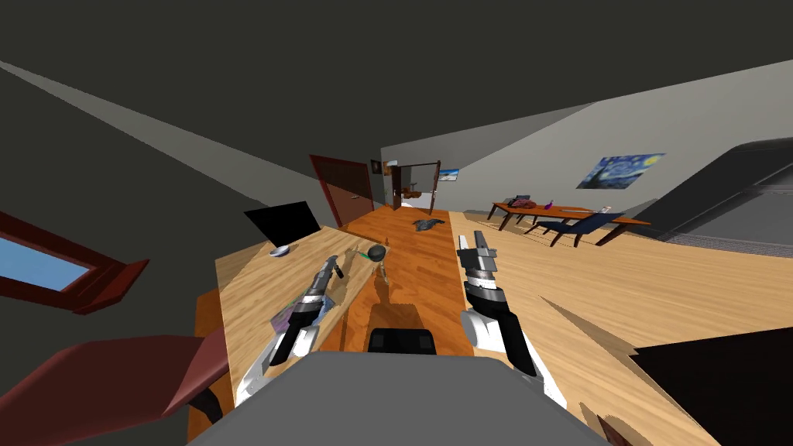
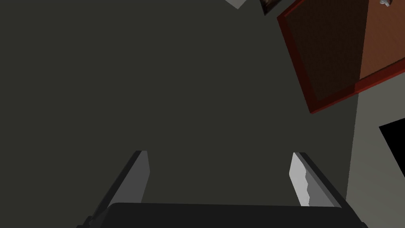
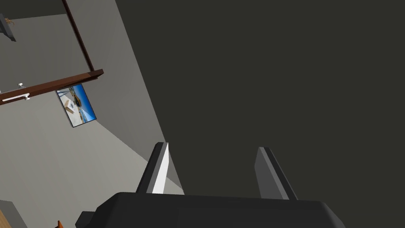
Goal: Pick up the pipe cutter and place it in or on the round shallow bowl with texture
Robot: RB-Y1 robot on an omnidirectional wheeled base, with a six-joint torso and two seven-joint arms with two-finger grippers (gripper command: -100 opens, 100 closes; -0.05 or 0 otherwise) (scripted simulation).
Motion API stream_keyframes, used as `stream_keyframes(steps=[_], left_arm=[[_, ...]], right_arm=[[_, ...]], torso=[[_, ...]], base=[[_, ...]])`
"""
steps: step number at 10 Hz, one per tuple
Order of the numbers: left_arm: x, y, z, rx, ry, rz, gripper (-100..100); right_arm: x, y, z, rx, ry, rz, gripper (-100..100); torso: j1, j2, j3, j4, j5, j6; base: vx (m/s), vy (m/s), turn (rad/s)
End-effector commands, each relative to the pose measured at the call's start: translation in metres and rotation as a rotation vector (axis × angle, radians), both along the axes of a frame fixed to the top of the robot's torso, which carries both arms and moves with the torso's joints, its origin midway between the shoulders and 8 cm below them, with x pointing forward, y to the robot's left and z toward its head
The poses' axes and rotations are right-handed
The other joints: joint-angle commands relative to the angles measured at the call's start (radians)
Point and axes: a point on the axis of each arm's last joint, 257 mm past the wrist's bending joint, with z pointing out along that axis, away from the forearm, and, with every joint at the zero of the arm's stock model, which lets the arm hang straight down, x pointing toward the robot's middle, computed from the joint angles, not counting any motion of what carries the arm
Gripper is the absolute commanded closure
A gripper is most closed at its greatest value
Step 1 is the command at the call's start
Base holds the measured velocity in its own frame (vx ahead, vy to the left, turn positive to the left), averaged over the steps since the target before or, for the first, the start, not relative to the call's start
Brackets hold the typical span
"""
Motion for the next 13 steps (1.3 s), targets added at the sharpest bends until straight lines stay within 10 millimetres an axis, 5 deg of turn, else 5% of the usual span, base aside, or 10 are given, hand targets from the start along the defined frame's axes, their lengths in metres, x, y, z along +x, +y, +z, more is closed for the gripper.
stream_keyframes(steps=[1,13], left_arm=[[-0.001,0.005,-0.010,0.005,0.018,0.009,-100],[-0.018,0.055,-0.087,0.204,0.157,0.125,-100]], right_arm=[[0.000,0.000,0.000,0.000,0.000,0.000,0],[0.000,0.000,0.000,0.000,0.000,0.000,0]], torso=[[0.000,0.000,0.000,0.000,0.000,0.000],[0.001,-0.001,0.000,0.000,0.000,0.000]], base=[[-0.005,0.007,0.013],[-0.005,0.016,-0.084]])
